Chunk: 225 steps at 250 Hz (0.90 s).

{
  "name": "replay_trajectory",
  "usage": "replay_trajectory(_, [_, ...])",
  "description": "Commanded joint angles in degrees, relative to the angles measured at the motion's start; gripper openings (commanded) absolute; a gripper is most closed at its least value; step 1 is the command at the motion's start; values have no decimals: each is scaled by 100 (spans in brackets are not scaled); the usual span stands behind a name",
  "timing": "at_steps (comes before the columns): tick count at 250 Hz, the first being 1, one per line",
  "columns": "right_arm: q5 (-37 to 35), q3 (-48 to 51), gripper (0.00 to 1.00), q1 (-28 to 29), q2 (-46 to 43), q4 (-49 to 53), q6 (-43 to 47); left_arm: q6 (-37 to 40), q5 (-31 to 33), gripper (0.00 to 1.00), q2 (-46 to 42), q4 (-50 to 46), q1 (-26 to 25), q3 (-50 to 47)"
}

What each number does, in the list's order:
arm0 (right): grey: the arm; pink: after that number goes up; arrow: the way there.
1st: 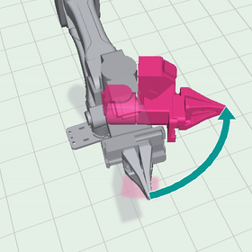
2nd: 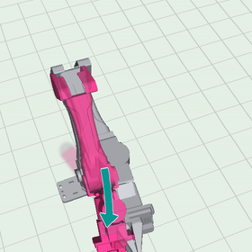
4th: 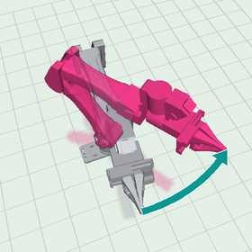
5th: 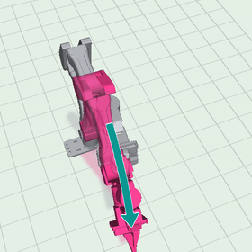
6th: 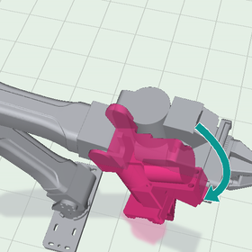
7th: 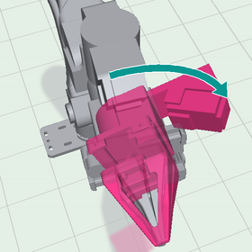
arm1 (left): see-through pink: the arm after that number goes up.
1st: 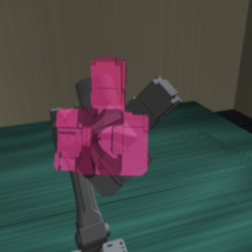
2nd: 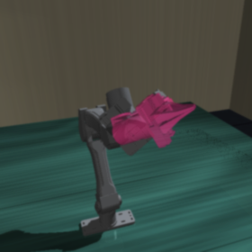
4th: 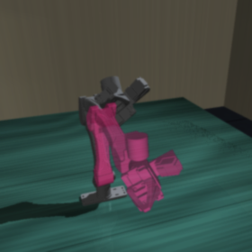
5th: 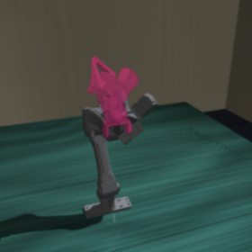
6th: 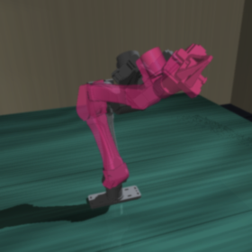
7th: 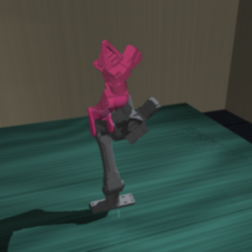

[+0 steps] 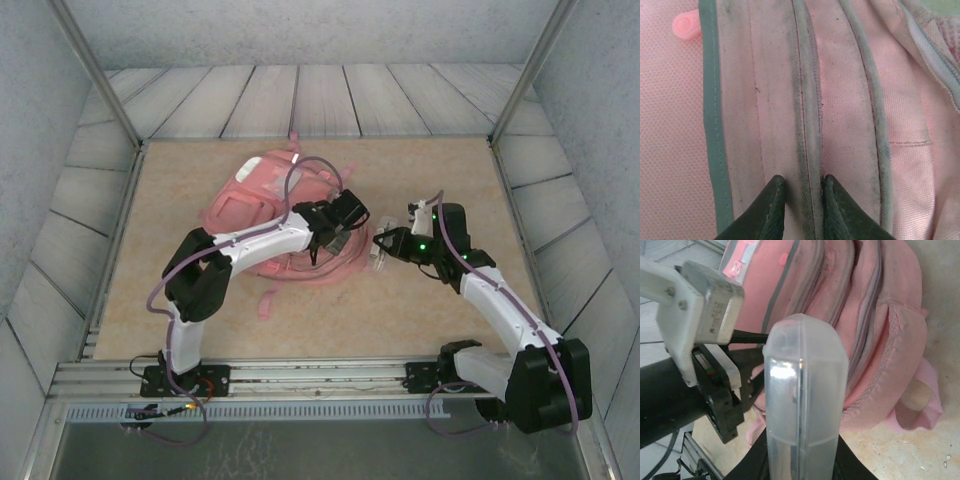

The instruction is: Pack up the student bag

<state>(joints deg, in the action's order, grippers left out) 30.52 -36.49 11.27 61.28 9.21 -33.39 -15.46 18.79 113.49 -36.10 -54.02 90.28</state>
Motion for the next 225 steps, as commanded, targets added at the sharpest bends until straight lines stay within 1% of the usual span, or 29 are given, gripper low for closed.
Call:
replay_trajectory(1, [302, 37, 7, -23, 75, -344, -39, -38, -130, 17, -392, -43, 252, -66])
replay_trajectory(24, [495, 20, 7, -20, 207, -484, -37, -82, -880, 12, -724, 308, 459, -330])
replay_trajectory(47, [743, -12, 7, -25, 389, -666, -60, -156, -1588, 10, -1043, 652, 703, -586])
replay_trajectory(75, [1095, -42, 6, -20, 652, -1069, -207, -225, -2263, 8, -1337, 862, 1023, -750])
replay_trajectory(96, [1323, -81, 6, -5, 883, -1463, -403, -244, -2738, 4, -1505, 949, 1244, -810])
replay_trajectory(115, [1421, -173, 5, 59, 1139, -1836, -621, -255, -3162, 3, -1647, 1032, 1405, -843])
replay_trajectory(139, [1426, -340, 5, 255, 1555, -2574, -1164, -141, -3800, 2, -1775, 1195, 1531, -849])
replay_trajectory(186, [1178, -802, 4, 588, 2468, -3901, -2201, -281, -4151, 0, -1988, 1366, 1666, -842])
replay_trajectory(207, [1041, -1101, 4, 781, 2879, -4267, -2525, -299, -4220, 0, -2097, 1433, 1693, -858])
replay_trajectory(225, [801, -1408, 4, 964, 3253, -4330, -2711, -275, -4290, 0, -2191, 1564, 1710, -891])
